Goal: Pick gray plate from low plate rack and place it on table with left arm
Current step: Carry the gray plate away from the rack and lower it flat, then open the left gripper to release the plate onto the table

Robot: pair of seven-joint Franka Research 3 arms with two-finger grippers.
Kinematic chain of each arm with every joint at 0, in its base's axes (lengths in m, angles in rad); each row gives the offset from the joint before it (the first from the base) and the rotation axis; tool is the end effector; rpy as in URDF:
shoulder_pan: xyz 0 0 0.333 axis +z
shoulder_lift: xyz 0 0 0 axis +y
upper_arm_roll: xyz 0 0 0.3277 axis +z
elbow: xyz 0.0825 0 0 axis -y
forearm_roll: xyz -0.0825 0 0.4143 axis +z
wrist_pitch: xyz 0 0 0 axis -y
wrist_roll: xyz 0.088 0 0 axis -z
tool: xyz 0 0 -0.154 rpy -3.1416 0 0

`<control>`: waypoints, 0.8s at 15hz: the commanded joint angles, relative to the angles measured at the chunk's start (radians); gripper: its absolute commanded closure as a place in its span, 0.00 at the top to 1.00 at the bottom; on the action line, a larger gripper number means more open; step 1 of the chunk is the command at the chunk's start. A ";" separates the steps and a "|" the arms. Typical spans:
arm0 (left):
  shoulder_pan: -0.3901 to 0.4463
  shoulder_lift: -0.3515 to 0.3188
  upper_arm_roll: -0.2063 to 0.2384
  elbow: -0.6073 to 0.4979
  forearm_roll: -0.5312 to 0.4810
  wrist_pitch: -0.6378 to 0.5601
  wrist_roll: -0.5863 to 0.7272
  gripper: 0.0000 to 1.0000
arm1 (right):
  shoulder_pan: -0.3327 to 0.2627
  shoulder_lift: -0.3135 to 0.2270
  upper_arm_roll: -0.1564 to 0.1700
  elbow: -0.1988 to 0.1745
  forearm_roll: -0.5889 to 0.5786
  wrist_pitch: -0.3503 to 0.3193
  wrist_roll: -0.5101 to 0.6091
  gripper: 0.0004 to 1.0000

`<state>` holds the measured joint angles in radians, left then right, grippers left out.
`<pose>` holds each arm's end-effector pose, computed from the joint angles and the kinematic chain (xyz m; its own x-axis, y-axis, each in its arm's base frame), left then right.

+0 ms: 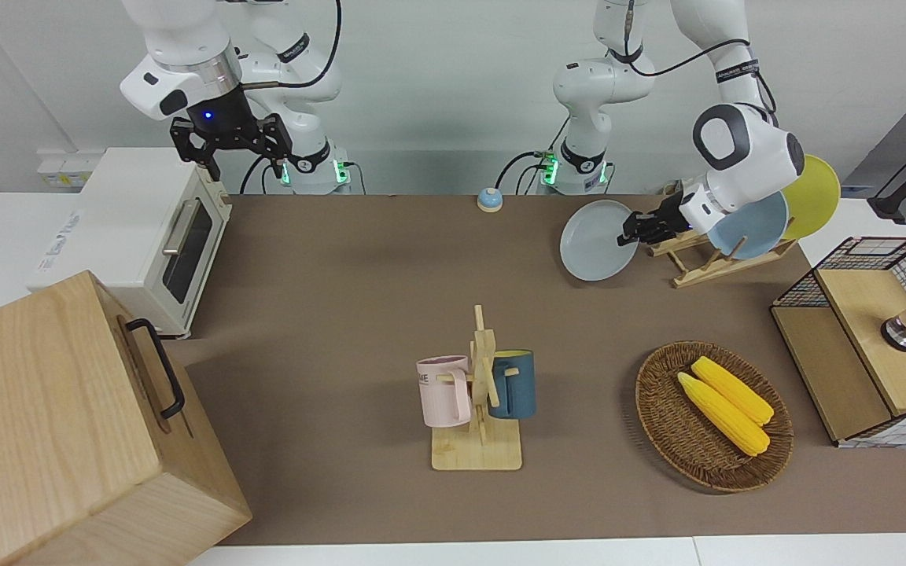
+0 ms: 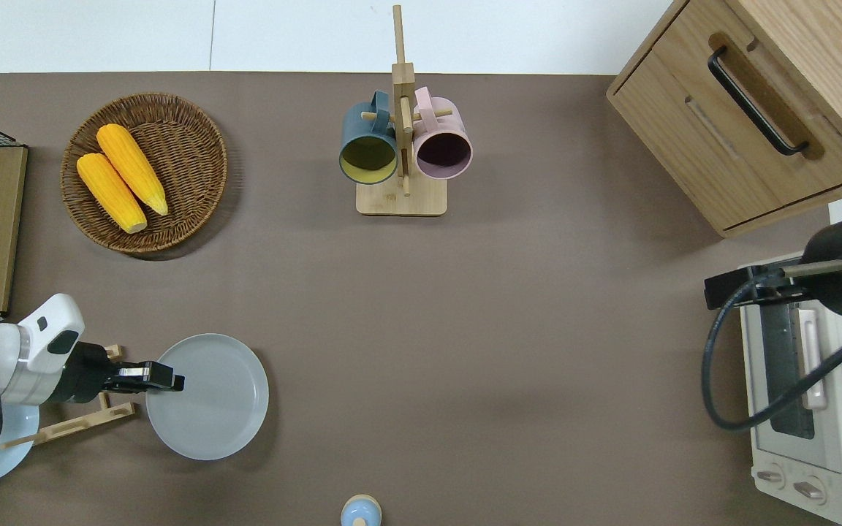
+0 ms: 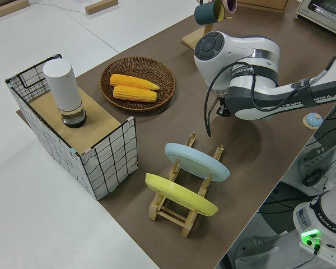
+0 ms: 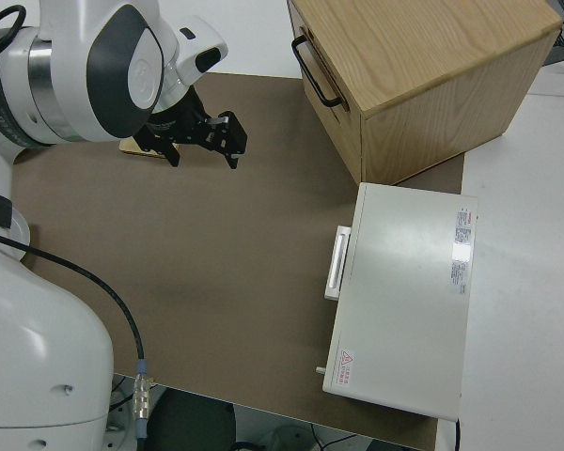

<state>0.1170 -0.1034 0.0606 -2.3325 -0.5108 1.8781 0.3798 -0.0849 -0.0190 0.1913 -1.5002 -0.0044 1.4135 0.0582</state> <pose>0.4686 0.0242 0.3168 0.9790 -0.0149 -0.2033 0.0914 -0.8592 0.5034 0.5558 0.0597 0.6217 0.9966 0.0470 -0.0674 0.0479 -0.9988 0.0119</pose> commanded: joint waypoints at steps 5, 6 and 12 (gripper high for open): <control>-0.025 0.013 0.010 -0.062 -0.022 0.102 0.051 0.00 | -0.007 -0.002 0.005 0.006 0.007 -0.014 0.000 0.99; -0.025 0.014 0.010 -0.062 -0.022 0.102 0.051 0.00 | -0.007 -0.002 0.005 0.006 0.007 -0.013 0.000 0.99; -0.025 0.011 0.010 -0.060 -0.020 0.098 0.073 0.30 | -0.007 -0.002 0.007 0.006 0.007 -0.014 0.000 0.99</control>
<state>0.1092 -0.0858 0.0628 -2.3632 -0.5151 1.9354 0.4323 -0.0849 -0.0190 0.1913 -1.5002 -0.0044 1.4135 0.0582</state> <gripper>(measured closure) 0.855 0.009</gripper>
